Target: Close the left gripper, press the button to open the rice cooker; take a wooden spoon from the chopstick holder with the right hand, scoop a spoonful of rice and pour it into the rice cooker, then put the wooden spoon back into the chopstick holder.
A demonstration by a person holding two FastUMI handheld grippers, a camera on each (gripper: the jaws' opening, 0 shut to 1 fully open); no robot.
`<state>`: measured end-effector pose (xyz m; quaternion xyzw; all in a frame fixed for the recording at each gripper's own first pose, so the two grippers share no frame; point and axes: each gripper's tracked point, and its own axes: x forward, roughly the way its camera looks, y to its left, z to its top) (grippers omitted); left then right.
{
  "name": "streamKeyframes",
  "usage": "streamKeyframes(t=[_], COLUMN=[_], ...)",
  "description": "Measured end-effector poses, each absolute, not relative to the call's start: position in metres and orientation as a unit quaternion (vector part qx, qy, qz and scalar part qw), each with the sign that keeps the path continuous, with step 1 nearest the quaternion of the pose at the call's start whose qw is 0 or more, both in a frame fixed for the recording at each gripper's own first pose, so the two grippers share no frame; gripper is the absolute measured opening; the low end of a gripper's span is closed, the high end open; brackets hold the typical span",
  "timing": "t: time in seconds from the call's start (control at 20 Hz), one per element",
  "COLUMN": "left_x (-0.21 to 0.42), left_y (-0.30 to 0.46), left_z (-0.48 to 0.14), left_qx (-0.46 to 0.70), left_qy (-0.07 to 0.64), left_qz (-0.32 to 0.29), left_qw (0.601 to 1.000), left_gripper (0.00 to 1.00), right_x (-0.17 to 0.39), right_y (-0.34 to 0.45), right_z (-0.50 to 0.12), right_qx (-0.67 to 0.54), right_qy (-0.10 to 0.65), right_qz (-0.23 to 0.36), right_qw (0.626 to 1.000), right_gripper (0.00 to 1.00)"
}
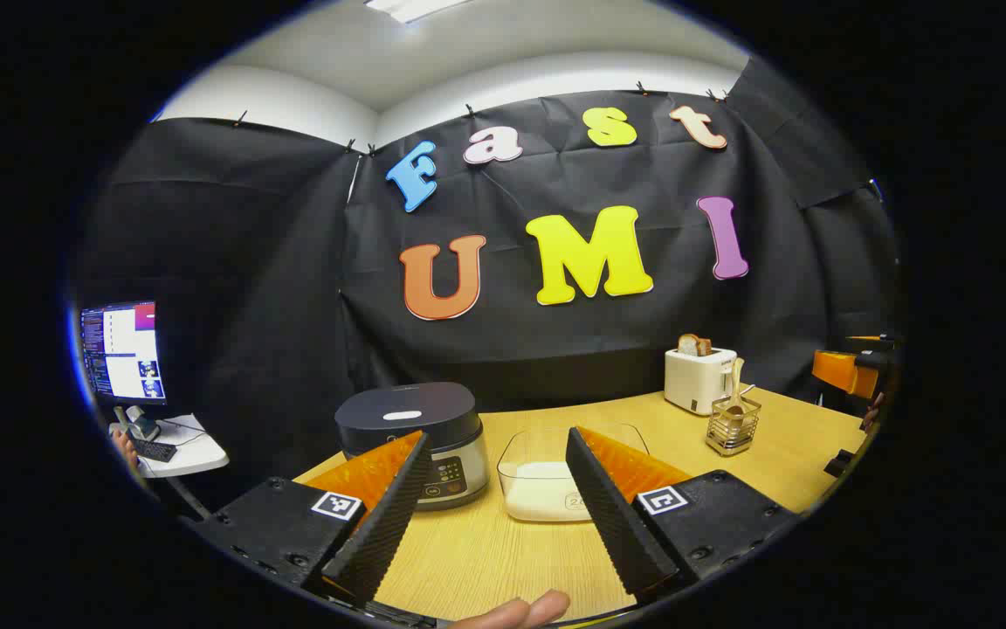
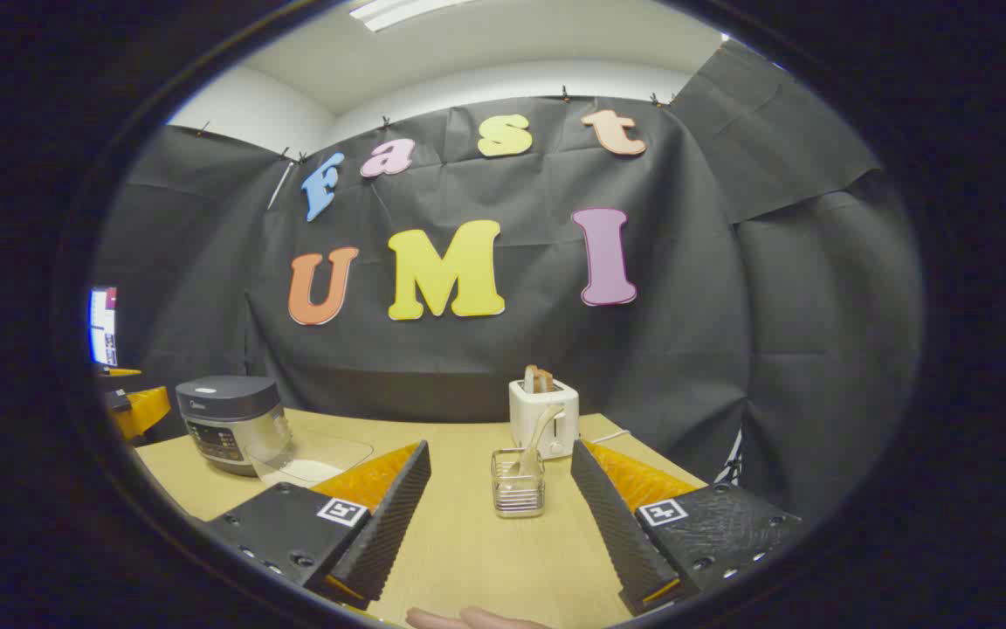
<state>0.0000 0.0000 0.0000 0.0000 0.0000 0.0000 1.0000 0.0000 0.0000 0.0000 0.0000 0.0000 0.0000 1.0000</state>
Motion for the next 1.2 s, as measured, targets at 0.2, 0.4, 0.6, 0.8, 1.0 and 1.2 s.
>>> streamKeyframes(t=[0.2, 0.4, 0.6, 0.8, 1.0, 1.2], left_x=[0.003, 0.005, 0.004, 0.011, 0.022, 0.045], left_y=[0.0, 0.003, 0.0, 0.003, 0.019, 0.025], left_z=[-0.005, -0.007, -0.005, -0.01, -0.009, -0.015], left_qx=[-0.001, -0.004, -0.013, -0.022, -0.011, -0.021], left_qy=[0.008, 0.013, 0.01, 0.021, 0.015, 0.046], left_qz=[0.002, 0.008, 0.003, 0.008, 0.027, 0.018], left_qw=[1.0, 1.0, 1.0, 1.0, 0.999, 0.999], left_gripper=[0.99, 0.99, 0.99, 0.98, 0.92, 0.65], right_x=[0.002, 0.004, 0.004, 0.003, 0.005, 0.002], right_y=[0.001, -0.003, -0.002, 0.004, 0.013, 0.02], right_z=[-0.01, -0.019, -0.016, -0.015, -0.015, -0.021], right_qx=[-0.013, -0.005, -0.025, -0.033, -0.057, -0.05], right_qy=[0.013, 0.028, 0.02, 0.016, -0.004, 0.001], right_qz=[0.006, 0.007, 0.003, 0.02, 0.023, 0.038], right_qw=[1.0, 1.0, 0.999, 0.999, 0.998, 0.998], right_gripper=[0.96, 0.97, 0.97, 0.98, 0.96, 0.96])
